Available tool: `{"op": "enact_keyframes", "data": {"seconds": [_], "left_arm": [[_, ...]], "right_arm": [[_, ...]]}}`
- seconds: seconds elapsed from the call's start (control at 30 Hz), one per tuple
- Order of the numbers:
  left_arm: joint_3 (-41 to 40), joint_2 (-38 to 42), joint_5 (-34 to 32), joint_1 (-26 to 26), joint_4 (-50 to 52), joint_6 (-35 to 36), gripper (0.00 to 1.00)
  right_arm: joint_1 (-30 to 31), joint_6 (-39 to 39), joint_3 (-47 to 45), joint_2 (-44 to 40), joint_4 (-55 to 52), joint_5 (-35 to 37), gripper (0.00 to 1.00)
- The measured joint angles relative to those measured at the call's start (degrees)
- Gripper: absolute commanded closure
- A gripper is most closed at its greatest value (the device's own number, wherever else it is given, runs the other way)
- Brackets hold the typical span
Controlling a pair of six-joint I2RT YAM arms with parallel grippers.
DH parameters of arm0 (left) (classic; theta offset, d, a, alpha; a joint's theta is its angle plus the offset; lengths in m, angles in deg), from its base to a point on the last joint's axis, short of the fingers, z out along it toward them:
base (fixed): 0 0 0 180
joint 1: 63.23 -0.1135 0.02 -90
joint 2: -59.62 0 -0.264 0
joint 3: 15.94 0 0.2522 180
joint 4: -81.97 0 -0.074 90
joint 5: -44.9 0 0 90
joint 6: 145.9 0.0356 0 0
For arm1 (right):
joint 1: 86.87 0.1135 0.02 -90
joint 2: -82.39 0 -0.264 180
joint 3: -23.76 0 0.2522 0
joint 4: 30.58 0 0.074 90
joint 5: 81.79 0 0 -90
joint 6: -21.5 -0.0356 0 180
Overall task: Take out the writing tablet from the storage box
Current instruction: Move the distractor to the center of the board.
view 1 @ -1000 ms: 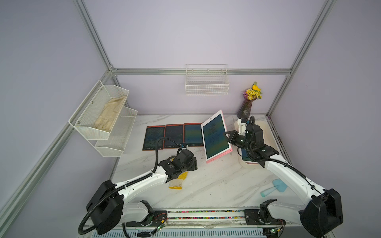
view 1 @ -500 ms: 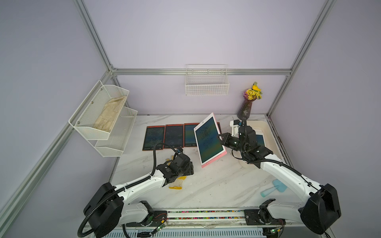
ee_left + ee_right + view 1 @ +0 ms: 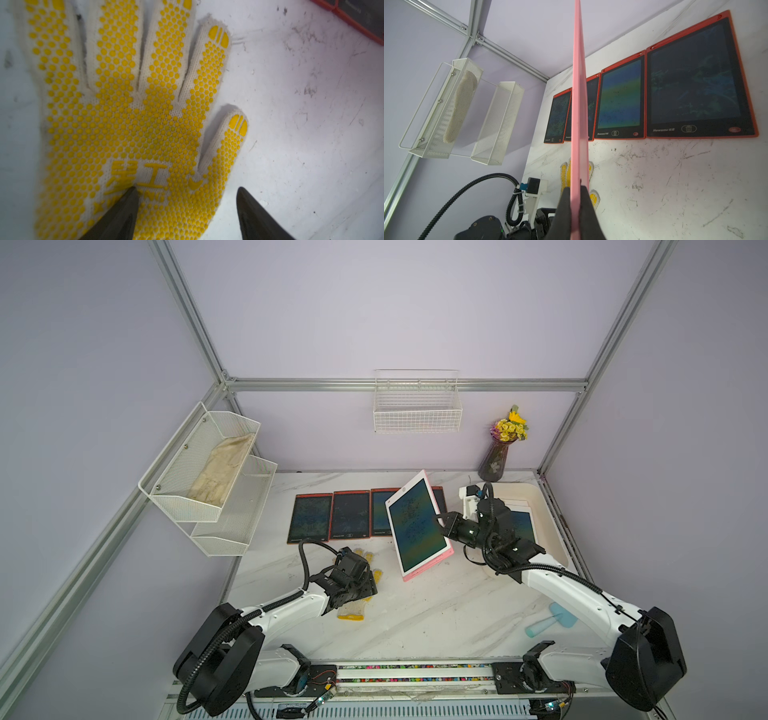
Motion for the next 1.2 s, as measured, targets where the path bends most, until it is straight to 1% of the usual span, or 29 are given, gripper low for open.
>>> {"op": "enact_keyframes", "data": {"seconds": [0.17,0.43,0.67,0.8,0.9,0.97,1.03,1.1,1.2], "left_arm": [[-4.31,5.07,1.73,-5.88,-2.29,-0.39,0.23],[-8.85,14.95,3.15,-15.8,2.89,-0.44,0.23],[-11.76,22.25,7.5,-26.05,6.36,0.46,0.21],[-12.31,24.7,9.81,-30.18,8.61,0.68,0.21],[-13.16,26.84,12.09,-33.35,9.29,0.61,0.19],[-13.88,29.05,13.55,-36.33,10.14,0.44,0.19],[-14.32,31.1,14.1,-38.45,11.56,0.07,0.19],[-14.64,33.05,14.34,-40.13,13.11,-0.48,0.15],[-14.86,35.19,14.36,-41.94,15.17,-1.46,0.16]], "right_arm": [[1.44,-0.33,-1.16,1.4,1.7,-0.9,1.0],[3.43,-2.58,-3.98,2.21,6.32,-0.7,1.0],[6.95,-3.58,-3.65,7.82,8.98,-0.85,1.0],[8.07,-3.54,-2.12,11.32,9.01,-1.68,1.0],[8.74,-3.52,-0.74,13.0,9.03,-1.95,1.0],[8.96,-3.56,-0.09,13.42,9.09,-1.92,1.0],[9.07,-3.67,0.11,13.44,9.57,-1.92,1.0],[9.27,-3.87,0.26,13.46,10.1,-1.95,1.0],[9.66,-3.93,0.28,13.62,10.62,-2.27,1.0]]}}
